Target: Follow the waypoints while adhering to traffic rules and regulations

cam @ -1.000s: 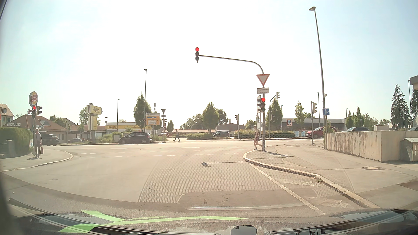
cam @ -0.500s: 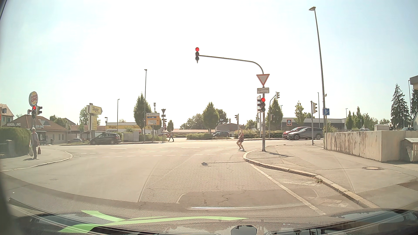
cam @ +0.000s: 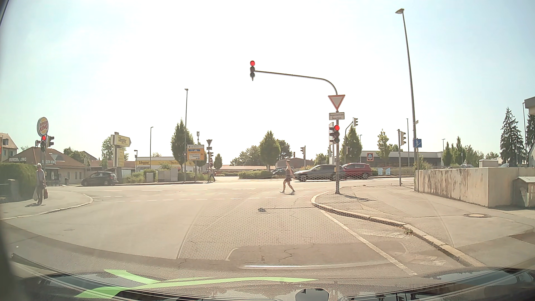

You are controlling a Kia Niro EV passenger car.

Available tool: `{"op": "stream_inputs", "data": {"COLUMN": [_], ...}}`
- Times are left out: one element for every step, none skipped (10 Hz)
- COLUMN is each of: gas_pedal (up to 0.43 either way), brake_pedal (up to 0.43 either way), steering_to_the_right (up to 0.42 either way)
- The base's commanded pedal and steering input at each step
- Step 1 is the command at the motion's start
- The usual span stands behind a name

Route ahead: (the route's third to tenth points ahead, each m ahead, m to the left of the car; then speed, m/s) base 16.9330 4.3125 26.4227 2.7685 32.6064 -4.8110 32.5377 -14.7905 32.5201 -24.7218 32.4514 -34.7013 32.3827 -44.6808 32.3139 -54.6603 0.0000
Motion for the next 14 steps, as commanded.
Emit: {"op": "stream_inputs", "data": {"gas_pedal": [0.000, 0.000, 0.000, 0.000, 0.000, 0.000, 0.000, 0.000, 0.000, 0.000, 0.000, 0.000, 0.000, 0.000], "brake_pedal": [0.305, 0.305, 0.305, 0.305, 0.305, 0.305, 0.305, 0.305, 0.305, 0.305, 0.311, 0.311, 0.317, 0.317], "steering_to_the_right": [-0.024, -0.023, -0.023, -0.023, -0.023, -0.023, -0.023, -0.023, -0.023, -0.023, -0.023, -0.022, -0.023, -0.022]}}
